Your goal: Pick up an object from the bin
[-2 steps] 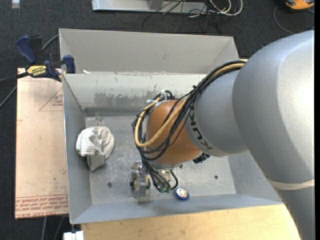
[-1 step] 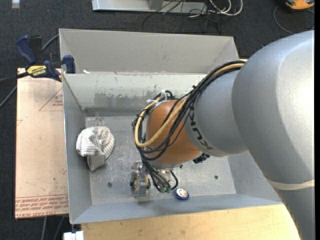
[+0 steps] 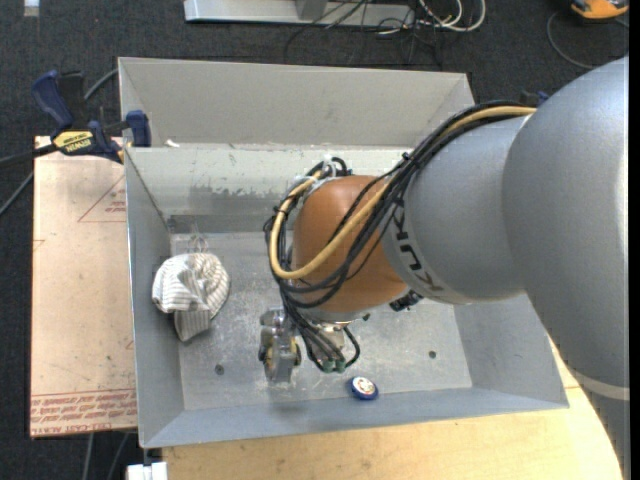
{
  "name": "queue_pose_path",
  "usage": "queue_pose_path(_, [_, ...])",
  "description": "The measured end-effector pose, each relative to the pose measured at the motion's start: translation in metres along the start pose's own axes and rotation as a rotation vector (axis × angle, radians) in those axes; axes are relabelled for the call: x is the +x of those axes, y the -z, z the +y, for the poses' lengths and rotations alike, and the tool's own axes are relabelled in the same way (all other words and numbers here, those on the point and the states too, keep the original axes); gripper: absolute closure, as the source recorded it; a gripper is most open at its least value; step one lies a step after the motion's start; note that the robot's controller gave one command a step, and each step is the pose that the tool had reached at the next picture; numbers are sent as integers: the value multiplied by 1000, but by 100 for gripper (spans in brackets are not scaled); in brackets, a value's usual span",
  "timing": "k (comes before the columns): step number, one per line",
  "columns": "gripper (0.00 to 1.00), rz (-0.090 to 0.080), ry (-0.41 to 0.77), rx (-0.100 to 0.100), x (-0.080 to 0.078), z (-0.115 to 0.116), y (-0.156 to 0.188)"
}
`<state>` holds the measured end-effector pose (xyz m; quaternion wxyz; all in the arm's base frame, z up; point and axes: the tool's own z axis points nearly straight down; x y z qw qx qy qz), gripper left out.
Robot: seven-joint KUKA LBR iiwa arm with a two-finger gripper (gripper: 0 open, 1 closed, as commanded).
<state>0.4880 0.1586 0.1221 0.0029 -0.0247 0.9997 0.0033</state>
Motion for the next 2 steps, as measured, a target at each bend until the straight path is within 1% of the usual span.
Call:
queue_pose_path(1, [100, 5, -34, 1, -2, -6, 6])
queue_pose_path(2, [100, 3, -8, 1, -15, 1, 96])
